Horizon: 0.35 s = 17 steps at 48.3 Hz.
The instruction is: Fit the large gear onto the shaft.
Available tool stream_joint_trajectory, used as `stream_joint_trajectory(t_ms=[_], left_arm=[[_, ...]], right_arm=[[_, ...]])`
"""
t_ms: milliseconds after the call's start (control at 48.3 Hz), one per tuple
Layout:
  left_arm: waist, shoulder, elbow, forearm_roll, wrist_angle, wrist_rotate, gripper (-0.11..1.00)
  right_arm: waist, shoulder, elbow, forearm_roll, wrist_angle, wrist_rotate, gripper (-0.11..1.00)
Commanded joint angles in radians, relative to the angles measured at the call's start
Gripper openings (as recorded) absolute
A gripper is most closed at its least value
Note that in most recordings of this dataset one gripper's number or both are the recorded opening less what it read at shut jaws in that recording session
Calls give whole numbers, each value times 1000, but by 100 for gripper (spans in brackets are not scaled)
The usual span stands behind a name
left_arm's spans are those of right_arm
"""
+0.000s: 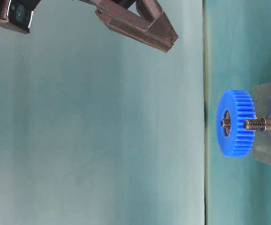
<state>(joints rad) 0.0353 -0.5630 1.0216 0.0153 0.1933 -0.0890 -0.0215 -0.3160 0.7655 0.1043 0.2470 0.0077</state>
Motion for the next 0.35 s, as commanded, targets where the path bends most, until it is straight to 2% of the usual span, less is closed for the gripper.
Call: stream_joint_trajectory(t_ms=[0,331], left_arm=[[2,-5,-15,3,-9,0,0],[-2,0,-15,3,-14,-2,0]], right_arm=[[5,-20,-5,2,-15,3,67],[5,-21,17,5,-6,11,67]])
